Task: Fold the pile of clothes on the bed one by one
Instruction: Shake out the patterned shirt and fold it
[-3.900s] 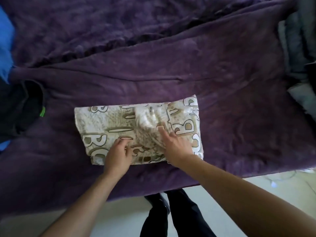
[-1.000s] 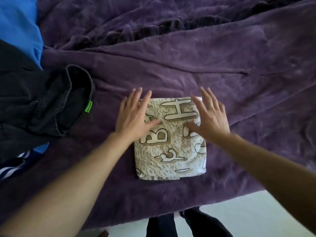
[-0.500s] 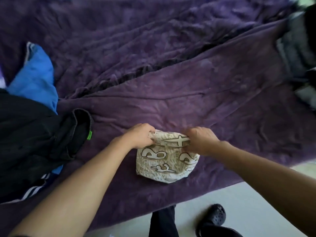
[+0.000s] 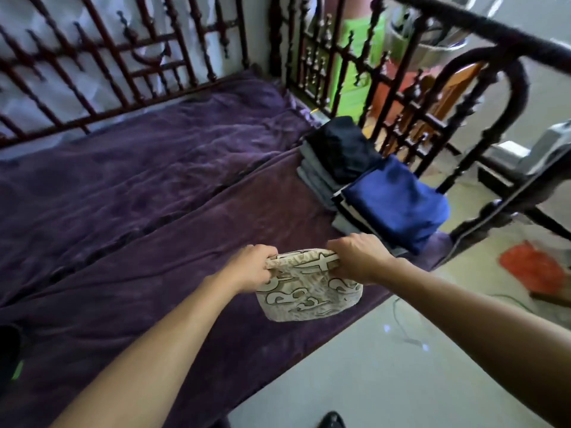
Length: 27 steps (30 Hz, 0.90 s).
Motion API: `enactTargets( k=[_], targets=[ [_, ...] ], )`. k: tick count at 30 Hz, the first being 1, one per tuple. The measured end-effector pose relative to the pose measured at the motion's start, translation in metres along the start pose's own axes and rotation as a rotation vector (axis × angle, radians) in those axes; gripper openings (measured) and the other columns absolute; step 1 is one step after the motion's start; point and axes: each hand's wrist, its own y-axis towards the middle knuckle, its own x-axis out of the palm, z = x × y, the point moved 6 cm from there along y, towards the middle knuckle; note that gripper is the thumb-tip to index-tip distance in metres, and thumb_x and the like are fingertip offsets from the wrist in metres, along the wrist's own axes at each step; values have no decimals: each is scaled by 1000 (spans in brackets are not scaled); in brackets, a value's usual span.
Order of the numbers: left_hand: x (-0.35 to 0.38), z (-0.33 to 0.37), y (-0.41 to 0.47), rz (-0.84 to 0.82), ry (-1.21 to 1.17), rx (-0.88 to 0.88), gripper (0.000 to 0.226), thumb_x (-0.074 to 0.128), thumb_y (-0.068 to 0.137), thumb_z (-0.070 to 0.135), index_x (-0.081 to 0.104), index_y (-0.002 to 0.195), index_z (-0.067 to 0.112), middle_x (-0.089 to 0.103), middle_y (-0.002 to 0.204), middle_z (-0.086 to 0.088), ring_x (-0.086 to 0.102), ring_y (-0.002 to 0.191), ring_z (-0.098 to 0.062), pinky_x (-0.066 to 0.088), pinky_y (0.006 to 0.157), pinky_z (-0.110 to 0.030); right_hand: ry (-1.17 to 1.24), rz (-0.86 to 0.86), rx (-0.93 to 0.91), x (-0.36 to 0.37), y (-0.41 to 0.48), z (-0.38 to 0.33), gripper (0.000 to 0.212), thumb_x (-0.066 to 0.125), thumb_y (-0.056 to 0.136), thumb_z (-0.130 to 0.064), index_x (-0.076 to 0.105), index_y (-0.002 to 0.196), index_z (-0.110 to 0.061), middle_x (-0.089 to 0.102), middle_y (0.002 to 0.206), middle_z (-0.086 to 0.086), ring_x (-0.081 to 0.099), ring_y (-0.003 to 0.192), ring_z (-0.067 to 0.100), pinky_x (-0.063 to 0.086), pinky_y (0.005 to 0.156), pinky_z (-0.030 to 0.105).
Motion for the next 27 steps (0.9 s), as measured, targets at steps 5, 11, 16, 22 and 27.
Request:
enactTargets(
  k=[5, 11, 16, 22, 27],
  targets=[
    [3, 117, 59, 6, -48, 84, 23, 62, 80, 21, 47, 63, 26, 65, 76, -3, 62, 79, -27, 52, 69, -40, -86, -54, 106, -48, -33, 120, 34, 68, 72, -51, 60, 98, -29, 67, 92, -3, 64, 88, 24, 39, 61, 30],
    [18, 209, 136, -79, -219, 179, 15, 62, 82, 22, 55, 70, 15, 64, 75, -4, 63, 78, -24, 48, 65, -37, -148, -247, 205, -86, -31, 229, 46, 77, 70, -49, 61, 109, -30, 67, 102, -4, 61, 94, 21, 47, 72, 30],
    [30, 233, 224, -159, -430, 148, 15, 64, 81, 18, 58, 80, 4, 58, 68, -1, 52, 63, -15, 43, 60, -33, -199, -360, 240, -101, 24, 298, 49, 82, 66, -44, 64, 107, -25, 58, 86, -7, 54, 82, 17, 39, 67, 26],
    [45, 221, 334, -269, -614, 30, 11, 68, 83, 8, 63, 89, 0, 63, 76, -6, 58, 69, -16, 47, 67, -33, -198, -536, 211, -72, 129, 370, 60, 84, 63, -44, 64, 115, -22, 64, 94, -5, 60, 89, 19, 46, 73, 28],
    [46, 176, 411, -186, -501, -138, 13, 72, 80, 23, 66, 86, 13, 67, 77, 0, 61, 73, -16, 47, 67, -28, -259, -471, 152, -25, 219, 406, 55, 81, 67, -42, 59, 113, -23, 63, 88, -3, 59, 77, 18, 49, 66, 29]
  ],
)
